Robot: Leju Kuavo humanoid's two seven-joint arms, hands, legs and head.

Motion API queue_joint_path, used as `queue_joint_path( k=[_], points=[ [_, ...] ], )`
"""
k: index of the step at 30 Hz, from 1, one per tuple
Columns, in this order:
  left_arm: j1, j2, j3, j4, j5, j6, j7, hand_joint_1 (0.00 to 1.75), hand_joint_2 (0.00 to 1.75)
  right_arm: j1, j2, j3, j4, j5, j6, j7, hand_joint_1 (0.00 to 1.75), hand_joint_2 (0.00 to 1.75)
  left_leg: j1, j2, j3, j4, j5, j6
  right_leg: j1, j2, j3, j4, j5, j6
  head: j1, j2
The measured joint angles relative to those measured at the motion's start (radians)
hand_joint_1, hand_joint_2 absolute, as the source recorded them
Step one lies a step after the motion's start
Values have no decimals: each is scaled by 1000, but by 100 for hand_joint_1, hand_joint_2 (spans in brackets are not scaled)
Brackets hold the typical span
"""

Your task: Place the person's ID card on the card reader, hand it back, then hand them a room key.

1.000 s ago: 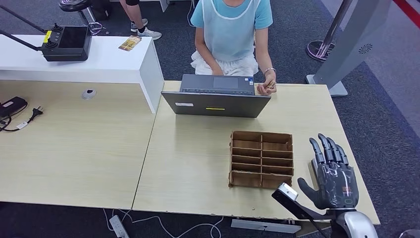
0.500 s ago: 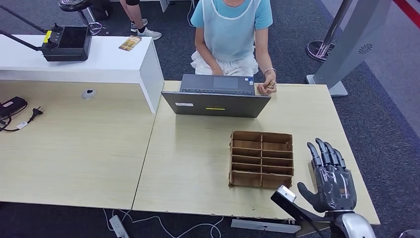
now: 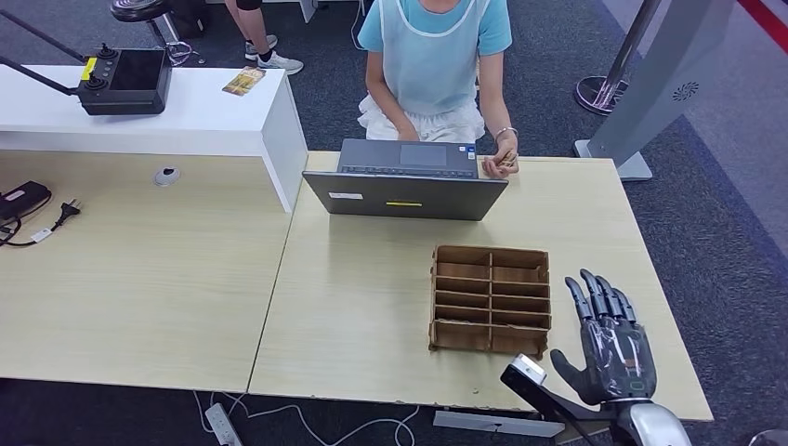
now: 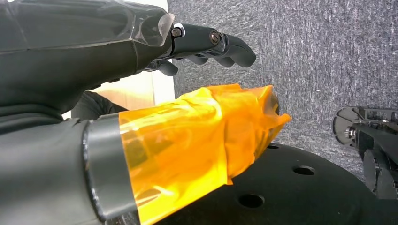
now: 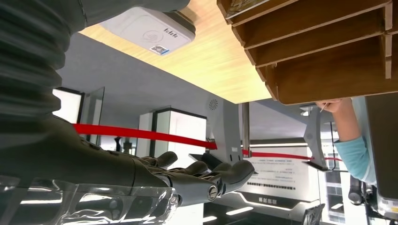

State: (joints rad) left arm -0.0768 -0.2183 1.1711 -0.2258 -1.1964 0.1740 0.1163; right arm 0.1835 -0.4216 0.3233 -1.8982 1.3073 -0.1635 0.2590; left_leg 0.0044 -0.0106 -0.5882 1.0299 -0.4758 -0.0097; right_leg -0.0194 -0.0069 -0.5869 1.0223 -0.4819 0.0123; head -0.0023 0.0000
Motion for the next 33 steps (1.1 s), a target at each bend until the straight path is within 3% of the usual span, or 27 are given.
queue_joint_path(
  k=[5, 17, 33],
  points=[
    [0, 0, 0, 0, 0, -2, 0, 0, 0, -1, 4, 12, 7, 1, 7, 2, 27, 175, 0, 0, 0, 0, 0, 0, 0, 0, 0, 0, 0, 0, 0, 0],
    [0, 0, 0, 0, 14, -10, -8, 0, 0, -44, 9, 39, 38, -13, 34, -27, 39, 175, 0, 0, 0, 0, 0, 0, 0, 0, 0, 0, 0, 0, 0, 0],
    [0, 0, 0, 0, 10, -10, -9, 0, 0, -77, 26, 60, 81, -24, 42, -31, 34, 175, 0, 0, 0, 0, 0, 0, 0, 0, 0, 0, 0, 0, 0, 0]
  ],
)
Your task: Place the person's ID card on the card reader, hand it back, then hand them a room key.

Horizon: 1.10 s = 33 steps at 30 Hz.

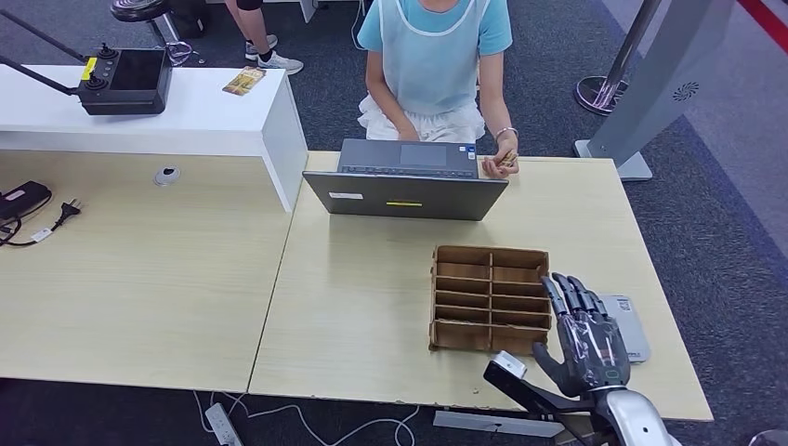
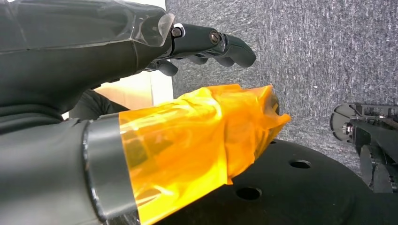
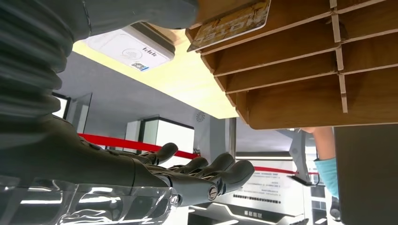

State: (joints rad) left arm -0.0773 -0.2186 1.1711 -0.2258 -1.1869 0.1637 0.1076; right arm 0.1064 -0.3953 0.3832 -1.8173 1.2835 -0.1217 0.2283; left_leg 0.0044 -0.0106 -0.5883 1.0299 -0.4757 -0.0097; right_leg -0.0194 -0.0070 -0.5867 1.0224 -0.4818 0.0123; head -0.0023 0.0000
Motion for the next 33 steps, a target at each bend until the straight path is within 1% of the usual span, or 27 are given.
queue_joint_path(
  k=[3, 12, 19, 22, 26, 33],
  points=[
    [0, 0, 0, 0, -1, 0, 0, 0, 0, -5, 5, 5, 9, 0, 2, 0, 33, 175, 0, 0, 0, 0, 0, 0, 0, 0, 0, 0, 0, 0, 0, 0],
    [0, 0, 0, 0, 0, 0, -1, 0, 0, -21, 20, 12, 33, 0, 9, -1, 40, 175, 0, 0, 0, 0, 0, 0, 0, 0, 0, 0, 0, 0, 0, 0],
    [0, 0, 0, 0, 4, 0, -2, 0, 0, -40, 31, 17, 56, -1, 12, -2, 63, 175, 0, 0, 0, 0, 0, 0, 0, 0, 0, 0, 0, 0, 0, 0],
    [0, 0, 0, 0, 7, 0, -3, 0, 0, -47, 34, 18, 64, -1, 13, -3, 64, 175, 0, 0, 0, 0, 0, 0, 0, 0, 0, 0, 0, 0, 0, 0],
    [0, 0, 0, 0, 7, 0, -3, 0, 0, -59, 38, 22, 76, -1, 16, -9, 72, 175, 0, 0, 0, 0, 0, 0, 0, 0, 0, 0, 0, 0, 0, 0],
    [-1, 0, 0, 0, 5, 0, -3, 0, 0, -70, 45, 27, 95, -1, 17, -10, 67, 175, 0, 0, 0, 0, 0, 0, 0, 0, 0, 0, 0, 0, 0, 0]
  ],
)
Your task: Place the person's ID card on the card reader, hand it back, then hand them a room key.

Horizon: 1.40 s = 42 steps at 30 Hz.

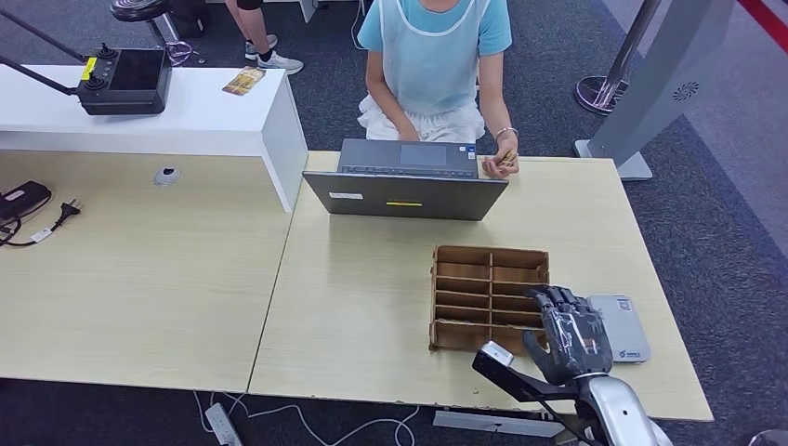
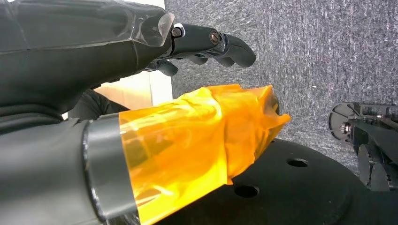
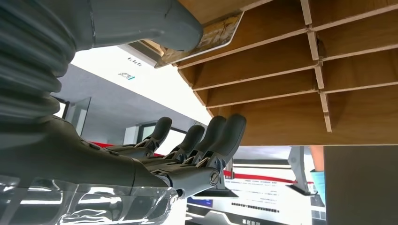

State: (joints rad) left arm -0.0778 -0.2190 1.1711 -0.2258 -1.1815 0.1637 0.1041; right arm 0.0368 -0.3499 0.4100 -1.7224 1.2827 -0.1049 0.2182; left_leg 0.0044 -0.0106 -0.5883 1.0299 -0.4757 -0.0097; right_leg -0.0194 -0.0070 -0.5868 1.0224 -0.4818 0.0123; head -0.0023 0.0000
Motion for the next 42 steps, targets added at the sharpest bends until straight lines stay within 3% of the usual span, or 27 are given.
queue_joint_path(
  k=[14, 17, 21, 42],
  points=[
    [-1, -6, 0, 0, 2, 0, 0, 0, 0, -1, 19, 5, 27, 20, 13, 11, 72, 175, 0, 0, 0, 0, 0, 0, 0, 0, 0, 0, 0, 0, 0, 0],
    [-1, -6, 0, 0, 2, 0, 0, 0, 0, -1, 21, 5, 29, 20, 14, 12, 87, 175, 0, 0, 0, 0, 0, 0, 0, 0, 0, 0, 0, 0, 0, 0],
    [-1, -6, 0, 0, 2, 0, 0, 0, 0, 0, 22, 5, 32, 21, 13, 12, 136, 175, 0, 0, 0, 0, 0, 0, 0, 0, 0, 0, 0, 0, 0, 0],
    [-1, -5, 0, 0, -1, -1, 0, 0, 0, 5, 24, -6, 28, 22, 10, 12, 142, 175, 0, 0, 0, 0, 0, 0, 0, 0, 0, 0, 0, 0, 0, 0]
  ],
)
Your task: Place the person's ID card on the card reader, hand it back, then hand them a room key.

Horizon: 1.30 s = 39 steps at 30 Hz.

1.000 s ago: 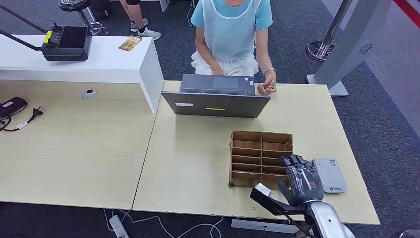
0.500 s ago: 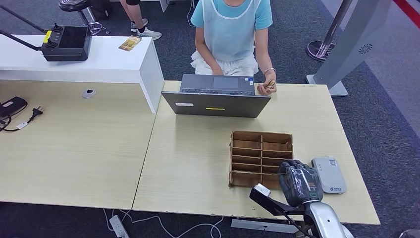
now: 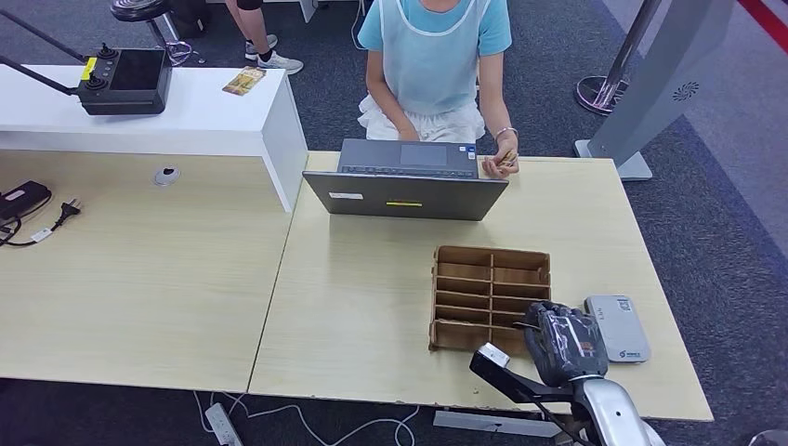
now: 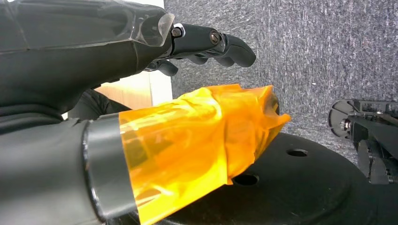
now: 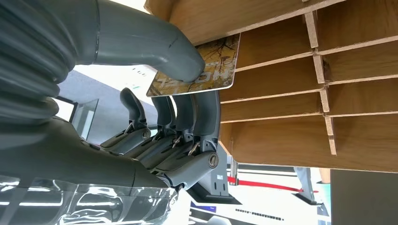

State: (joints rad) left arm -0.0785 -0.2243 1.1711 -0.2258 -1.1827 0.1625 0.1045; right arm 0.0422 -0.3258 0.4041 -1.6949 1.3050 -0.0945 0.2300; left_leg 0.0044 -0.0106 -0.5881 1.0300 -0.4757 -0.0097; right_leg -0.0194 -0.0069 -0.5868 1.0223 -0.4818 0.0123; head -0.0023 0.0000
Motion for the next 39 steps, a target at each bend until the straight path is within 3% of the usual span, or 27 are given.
queue_joint_path(
  k=[24, 29, 33, 39],
  points=[
    [0, 4, 0, 0, 1, 0, -17, 0, 0, 47, 0, -107, -100, -284, -17, -162, 145, 175, 0, 0, 0, 0, 0, 0, 0, 0, 0, 0, 0, 0, 0, 0],
    [0, 5, 0, 0, 7, 0, -19, 0, 0, 47, -4, -129, -117, -348, -16, -204, 153, 175, 0, 0, 0, 0, 0, 0, 0, 0, 0, 0, 0, 0, 0, 0],
    [0, 6, 0, 0, 6, 0, -21, 0, 0, 46, -15, -148, -135, -379, -16, -227, 171, 175, 0, 0, 0, 0, 0, 0, 0, 0, 0, 0, 0, 0, 0, 0],
    [0, 8, 0, 0, 5, -1, -23, 0, 0, 30, -25, -169, -150, -398, -17, -247, 175, 175, 0, 0, 0, 0, 0, 0, 0, 0, 0, 0, 0, 0, 0, 0]
  ],
)
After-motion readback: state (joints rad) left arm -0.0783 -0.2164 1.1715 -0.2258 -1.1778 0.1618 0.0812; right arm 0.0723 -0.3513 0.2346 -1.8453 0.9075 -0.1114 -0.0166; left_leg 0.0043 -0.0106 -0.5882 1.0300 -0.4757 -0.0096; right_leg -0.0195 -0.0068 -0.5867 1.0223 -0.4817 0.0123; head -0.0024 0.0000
